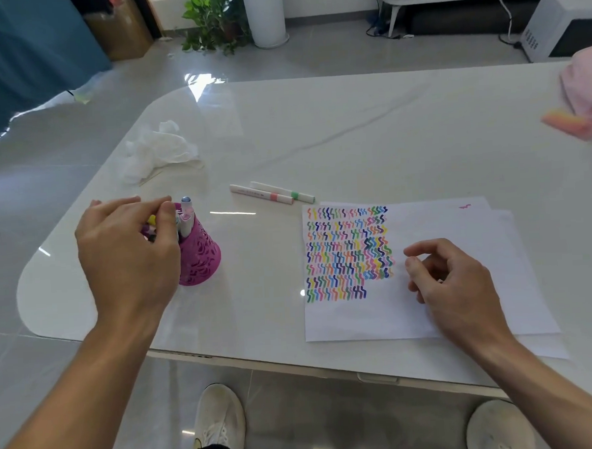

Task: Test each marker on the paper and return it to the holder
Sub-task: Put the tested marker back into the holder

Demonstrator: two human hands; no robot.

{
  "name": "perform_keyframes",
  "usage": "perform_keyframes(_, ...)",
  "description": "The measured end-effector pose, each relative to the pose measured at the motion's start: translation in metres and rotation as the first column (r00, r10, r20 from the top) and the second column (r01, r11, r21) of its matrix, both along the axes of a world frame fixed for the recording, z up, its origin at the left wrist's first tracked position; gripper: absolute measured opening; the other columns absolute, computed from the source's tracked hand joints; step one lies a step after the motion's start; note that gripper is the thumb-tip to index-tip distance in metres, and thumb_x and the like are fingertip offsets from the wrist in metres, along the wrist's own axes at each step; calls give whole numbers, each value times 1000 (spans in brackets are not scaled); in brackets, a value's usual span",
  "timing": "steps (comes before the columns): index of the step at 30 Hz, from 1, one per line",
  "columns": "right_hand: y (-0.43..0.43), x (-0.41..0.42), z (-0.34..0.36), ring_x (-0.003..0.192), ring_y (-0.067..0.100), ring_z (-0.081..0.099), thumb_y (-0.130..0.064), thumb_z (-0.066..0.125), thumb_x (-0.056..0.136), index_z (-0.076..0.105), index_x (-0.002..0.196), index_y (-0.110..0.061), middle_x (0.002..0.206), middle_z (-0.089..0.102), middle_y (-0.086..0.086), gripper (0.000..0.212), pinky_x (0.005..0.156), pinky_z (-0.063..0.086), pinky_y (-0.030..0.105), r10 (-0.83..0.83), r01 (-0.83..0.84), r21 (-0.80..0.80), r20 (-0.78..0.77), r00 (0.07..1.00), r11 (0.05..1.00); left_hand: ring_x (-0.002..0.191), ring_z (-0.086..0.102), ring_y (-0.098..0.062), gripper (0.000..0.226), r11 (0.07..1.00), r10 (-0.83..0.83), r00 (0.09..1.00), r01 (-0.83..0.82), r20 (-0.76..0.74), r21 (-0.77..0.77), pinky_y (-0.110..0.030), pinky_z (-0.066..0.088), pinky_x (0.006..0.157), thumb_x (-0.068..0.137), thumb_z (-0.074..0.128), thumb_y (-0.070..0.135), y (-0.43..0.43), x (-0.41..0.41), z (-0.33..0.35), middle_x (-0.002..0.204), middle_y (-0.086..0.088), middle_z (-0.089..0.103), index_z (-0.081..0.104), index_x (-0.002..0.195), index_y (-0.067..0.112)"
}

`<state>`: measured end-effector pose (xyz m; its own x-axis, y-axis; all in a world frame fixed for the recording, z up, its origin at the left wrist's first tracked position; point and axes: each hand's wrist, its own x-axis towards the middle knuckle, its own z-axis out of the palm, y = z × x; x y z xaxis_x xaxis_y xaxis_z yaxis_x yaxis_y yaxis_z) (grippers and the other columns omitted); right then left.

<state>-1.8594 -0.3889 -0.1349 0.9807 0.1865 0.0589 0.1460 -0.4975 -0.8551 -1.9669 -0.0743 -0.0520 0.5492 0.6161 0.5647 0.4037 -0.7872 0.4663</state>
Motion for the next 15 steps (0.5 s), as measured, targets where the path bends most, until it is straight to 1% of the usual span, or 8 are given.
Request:
perform_keyframes(3, 0, 0, 0, 62, 9, 65, -22, 65, 98, 67, 99, -31, 67, 69, -13, 9, 64, 51, 30, 2, -2, -1, -2, 1000, 1000, 112, 59, -31, 24, 1000, -20, 999, 20, -30, 2, -57, 43, 105, 98, 60, 19, 1, 1, -3, 103, -18, 73, 75, 110, 6)
perform_keyframes(5, 0, 0, 1, 61, 8, 65, -22, 65, 98, 67, 99, -30, 67, 69, -13, 9, 63, 49, 27, 2, -2, 0, -1, 1000, 1000, 113, 58, -30, 26, 998, -38, 998, 40, -40, 44, -54, 43, 106, 98, 59, 20, 0, 2, -3, 109, -16, 73, 73, 116, 7)
perform_keyframes(7, 0, 0, 1, 62, 9, 65, -22, 65, 98, 67, 99, -30, 66, 69, -13, 8, 63, 49, 27, 4, -4, 0, -4, 1000, 1000, 114, 57, -29, 29, 994, -63, 997, 67, -51, 80, -48, 44, 106, 98, 60, 20, -3, 4, -4, 114, -13, 72, 70, 122, 9)
perform_keyframes(9, 0, -1, 1, 62, 10, 65, -22, 65, 98, 67, 99, -30, 67, 69, -12, 9, 64, 51, 30, 4, -4, -1, -8, 1000, 1000, 110, 58, -30, 30, 980, -127, 989, 136, -71, 144, -41, 43, 100, 96, 61, 15, -11, 9, -7, 112, -11, 72, 68, 125, 11)
perform_keyframes(12, 0, -1, 1, 62, 11, 65, -22, 64, 98, 66, 98, -31, 68, 69, -11, 9, 65, 53, 31, 3, -3, -2, -12, 1000, 1000, 103, 61, -32, 29, 930, -259, 958, 282, -124, 235, -41, 43, 93, 91, 65, 6, -27, 16, -16, 106, -9, 73, 70, 120, 10)
perform_keyframes(13, 0, -1, 2, 62, 11, 65, -22, 65, 98, 66, 98, -31, 68, 69, -11, 9, 65, 53, 31, 4, -4, -1, -14, 1000, 1000, 101, 62, -31, 29, 917, -297, 943, 325, -149, 231, -41, 44, 91, 90, 66, 6, -32, 19, -20, 106, -8, 73, 71, 118, 10)
perform_keyframes(15, 0, -2, 2, 63, 11, 65, -22, 65, 98, 66, 99, -31, 68, 69, -11, 9, 64, 53, 30, 6, -6, 3, -15, 1000, 1000, 100, 64, -27, 27, 899, -365, 907, 402, -210, 175, -40, 47, 88, 90, 67, 7, -43, 25, -29, 105, -5, 74, 72, 116, 12)
